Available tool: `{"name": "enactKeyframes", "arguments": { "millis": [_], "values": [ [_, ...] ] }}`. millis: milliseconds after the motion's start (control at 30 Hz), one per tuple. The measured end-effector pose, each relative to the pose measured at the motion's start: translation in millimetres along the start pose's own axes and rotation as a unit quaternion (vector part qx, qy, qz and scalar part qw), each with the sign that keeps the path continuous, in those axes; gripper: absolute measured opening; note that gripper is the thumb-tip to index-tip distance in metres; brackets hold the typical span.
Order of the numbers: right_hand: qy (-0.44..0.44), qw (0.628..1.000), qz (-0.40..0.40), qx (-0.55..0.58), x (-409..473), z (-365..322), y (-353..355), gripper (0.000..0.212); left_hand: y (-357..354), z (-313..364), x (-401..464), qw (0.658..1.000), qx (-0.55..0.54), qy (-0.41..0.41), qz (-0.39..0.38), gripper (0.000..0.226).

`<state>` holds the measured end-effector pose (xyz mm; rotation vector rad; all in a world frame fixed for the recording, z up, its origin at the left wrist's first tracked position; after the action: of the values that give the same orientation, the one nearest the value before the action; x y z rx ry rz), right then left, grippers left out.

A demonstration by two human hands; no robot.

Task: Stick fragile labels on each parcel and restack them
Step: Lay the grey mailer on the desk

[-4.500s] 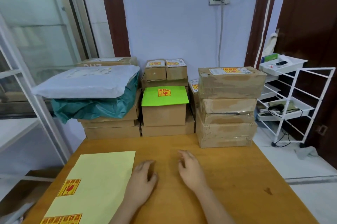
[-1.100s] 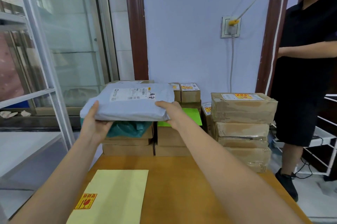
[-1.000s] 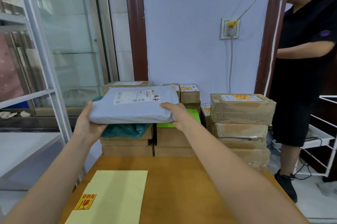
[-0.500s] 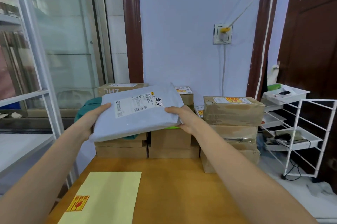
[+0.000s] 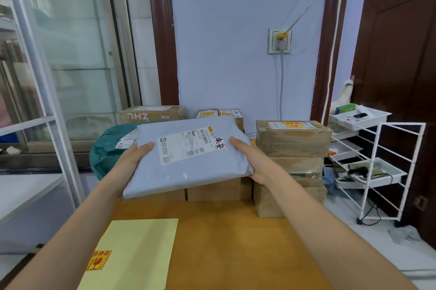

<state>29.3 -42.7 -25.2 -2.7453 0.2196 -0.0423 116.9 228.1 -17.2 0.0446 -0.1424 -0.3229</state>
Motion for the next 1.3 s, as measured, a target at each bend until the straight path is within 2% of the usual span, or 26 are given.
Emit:
{"name": "enactKeyframes", "arguments": {
  "millis": [100, 200, 233, 433, 567, 700, 833, 1000, 1067, 1200, 1300],
  "values": [
    [0.012, 1.000, 0.023, -0.002, -7.2, 7.3, 15.5, 0.016, -20.1, -2.7, -16.0, 0.999, -0.023, -0.020, -0.033, 0.053],
    [0.002, 0.999, 0.051, -0.002, -15.0, 21.1, 32.0, 0.031, -32.7, -10.5, -26.6, 0.998, -0.023, -0.023, -0.048, 0.092],
    [-0.002, 0.999, 0.054, 0.000, -18.1, 26.0, 36.3, 0.034, -36.2, -13.8, -29.6, 0.998, -0.025, -0.023, -0.049, 0.098],
    [-0.014, 0.996, 0.083, 0.017, -35.3, 55.0, 65.7, 0.036, -61.6, -42.2, -42.5, 0.996, -0.041, -0.019, -0.080, 0.102],
    [-0.030, 0.995, 0.096, 0.012, -48.9, 73.3, 82.6, 0.029, -70.4, -69.5, -49.9, 0.996, -0.029, 0.004, -0.088, 0.105],
    [-0.056, 0.994, 0.091, 0.003, -61.4, 93.1, 96.2, 0.027, -79.6, -94.2, -60.3, 0.995, -0.018, 0.029, -0.097, 0.103],
    [-0.080, 0.992, 0.098, -0.017, -73.4, 116.3, 111.1, 0.028, -86.8, -126.9, -70.2, 0.990, -0.013, 0.076, -0.116, 0.086],
    [-0.121, 0.982, 0.122, -0.073, -82.2, 144.4, 128.6, 0.031, -97.3, -157.3, -84.8, 0.982, 0.014, 0.116, -0.147, 0.077],
    [-0.126, 0.980, 0.130, -0.083, -85.2, 150.5, 133.1, 0.032, -101.8, -164.9, -88.6, 0.980, 0.025, 0.127, -0.153, 0.067],
    [-0.123, 0.976, 0.145, -0.104, -90.1, 158.0, 143.4, 0.020, -106.1, -173.2, -88.6, 0.979, 0.028, 0.152, -0.130, 0.032],
    [-0.122, 0.975, 0.146, -0.113, -91.6, 161.2, 148.9, 0.018, -105.1, -177.1, -82.5, 0.979, 0.060, 0.164, -0.103, 0.030]
  ]
}}
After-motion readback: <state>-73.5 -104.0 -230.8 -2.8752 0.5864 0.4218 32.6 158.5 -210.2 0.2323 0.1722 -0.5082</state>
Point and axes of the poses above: each hand's wrist, its own x-axis towards the middle knuckle, its own y-axis out of the back of the hand, z = x × y, the point moved 8 cm from there along x, towards the middle knuckle, and after that the axes turned 9 degrees about x, right-handed, at the moved point
